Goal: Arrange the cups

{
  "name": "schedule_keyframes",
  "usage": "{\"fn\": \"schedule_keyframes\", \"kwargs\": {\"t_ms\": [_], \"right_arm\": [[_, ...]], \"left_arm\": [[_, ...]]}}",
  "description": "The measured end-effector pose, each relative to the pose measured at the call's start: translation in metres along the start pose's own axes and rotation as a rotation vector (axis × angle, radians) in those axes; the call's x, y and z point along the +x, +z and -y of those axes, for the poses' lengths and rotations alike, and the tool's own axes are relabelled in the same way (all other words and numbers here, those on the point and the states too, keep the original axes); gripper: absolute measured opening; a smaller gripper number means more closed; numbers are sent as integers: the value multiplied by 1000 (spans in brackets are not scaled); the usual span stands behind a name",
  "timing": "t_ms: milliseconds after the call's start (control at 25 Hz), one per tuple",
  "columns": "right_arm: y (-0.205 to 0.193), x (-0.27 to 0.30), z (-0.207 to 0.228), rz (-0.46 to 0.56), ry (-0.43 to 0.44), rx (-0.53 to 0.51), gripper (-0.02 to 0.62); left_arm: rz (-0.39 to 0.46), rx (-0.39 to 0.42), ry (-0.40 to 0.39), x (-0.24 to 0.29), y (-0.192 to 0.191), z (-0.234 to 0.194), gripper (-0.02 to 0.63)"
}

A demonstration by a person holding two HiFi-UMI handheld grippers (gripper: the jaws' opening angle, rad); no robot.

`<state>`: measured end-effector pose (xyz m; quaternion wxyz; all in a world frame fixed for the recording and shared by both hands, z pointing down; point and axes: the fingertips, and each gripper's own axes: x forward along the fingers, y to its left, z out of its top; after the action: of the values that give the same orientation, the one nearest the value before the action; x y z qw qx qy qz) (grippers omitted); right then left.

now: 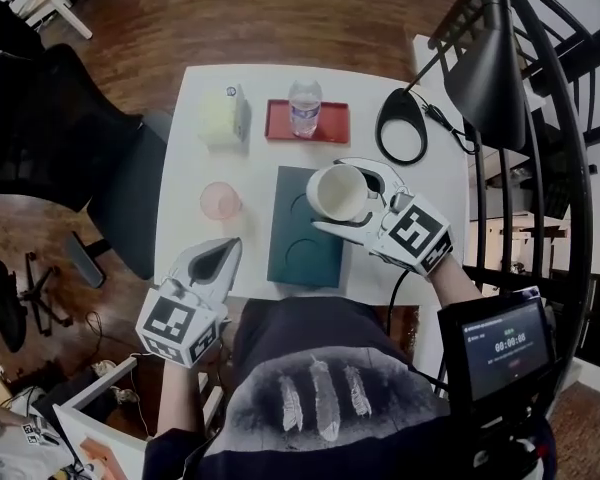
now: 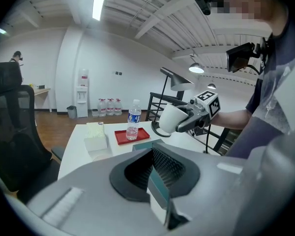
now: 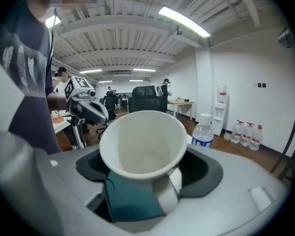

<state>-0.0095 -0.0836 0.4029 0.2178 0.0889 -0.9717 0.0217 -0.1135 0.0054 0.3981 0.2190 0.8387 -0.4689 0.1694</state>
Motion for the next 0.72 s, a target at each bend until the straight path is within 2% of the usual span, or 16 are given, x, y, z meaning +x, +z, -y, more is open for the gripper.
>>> {"fn": "schedule_keyframes", "kwargs": {"t_ms": [400, 720], "right_arm": [[-43, 39, -17, -134, 41, -1, 410], [-74, 52, -18, -201, 49, 24, 410]], "left_arm": [[2, -10, -3, -8, -6, -12, 15], [-16, -17, -9, -9, -13, -15, 15]]}}
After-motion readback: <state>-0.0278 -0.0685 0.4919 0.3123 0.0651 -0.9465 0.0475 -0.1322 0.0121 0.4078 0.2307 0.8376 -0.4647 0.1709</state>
